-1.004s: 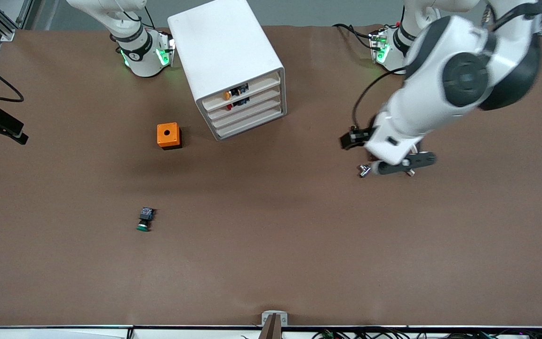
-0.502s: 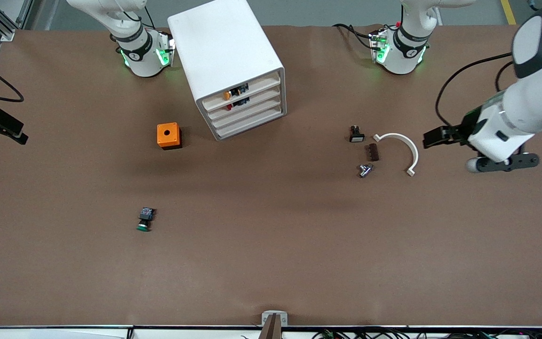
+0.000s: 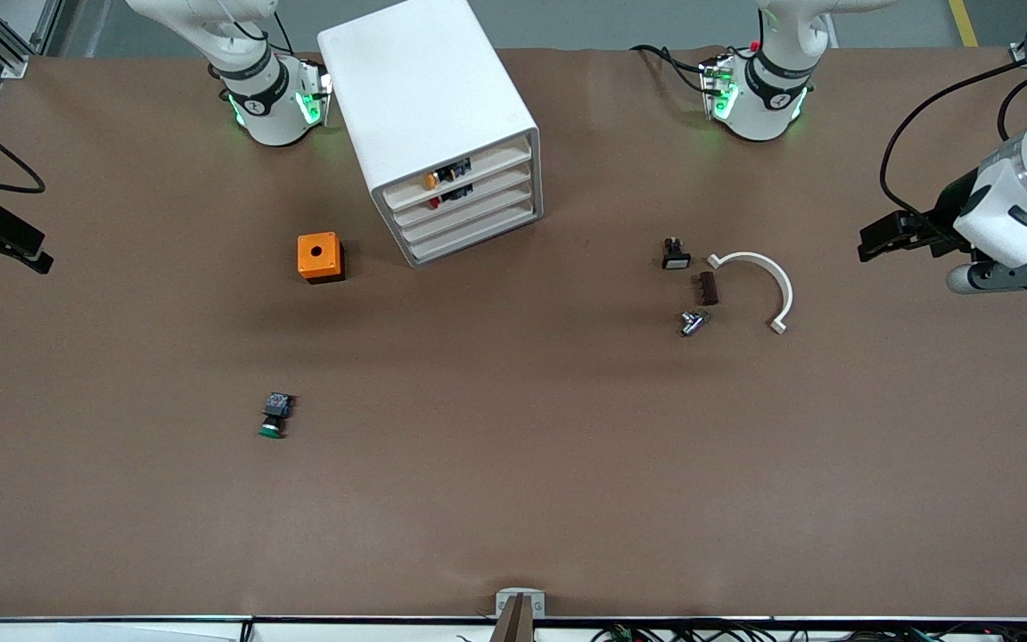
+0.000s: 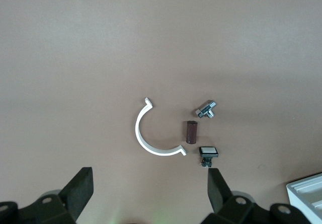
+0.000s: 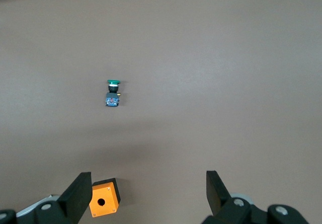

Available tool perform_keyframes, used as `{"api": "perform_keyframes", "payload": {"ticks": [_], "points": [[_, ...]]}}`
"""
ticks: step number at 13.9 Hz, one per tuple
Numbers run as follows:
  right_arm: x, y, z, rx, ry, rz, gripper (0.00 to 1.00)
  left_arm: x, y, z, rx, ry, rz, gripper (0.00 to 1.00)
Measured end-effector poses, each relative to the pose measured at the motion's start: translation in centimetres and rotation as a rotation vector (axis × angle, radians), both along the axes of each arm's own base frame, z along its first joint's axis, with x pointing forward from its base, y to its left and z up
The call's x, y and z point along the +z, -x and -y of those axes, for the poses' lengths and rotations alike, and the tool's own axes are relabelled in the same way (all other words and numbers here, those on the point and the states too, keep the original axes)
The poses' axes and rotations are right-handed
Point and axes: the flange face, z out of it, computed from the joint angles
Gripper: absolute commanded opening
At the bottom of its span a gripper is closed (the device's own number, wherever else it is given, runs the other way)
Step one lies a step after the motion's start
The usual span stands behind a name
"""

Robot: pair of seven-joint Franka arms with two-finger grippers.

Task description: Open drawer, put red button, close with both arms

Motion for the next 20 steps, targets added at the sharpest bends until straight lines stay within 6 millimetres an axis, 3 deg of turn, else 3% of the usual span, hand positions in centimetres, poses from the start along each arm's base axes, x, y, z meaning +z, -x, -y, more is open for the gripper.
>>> {"api": "perform_keyframes", "payload": {"ticks": [10, 20], "points": [[0.0, 0.0, 0.0, 0.0, 0.0, 0.001, 1.0, 5.3, 2.3, -0.4, -0.008, -0.001, 0.113, 1.0], [0.5, 0.0, 0.2, -0.003, 0.001, 0.011, 1.0, 5.5, 2.4, -0.2, -0.006, -0.001, 0.117, 1.0]]}}
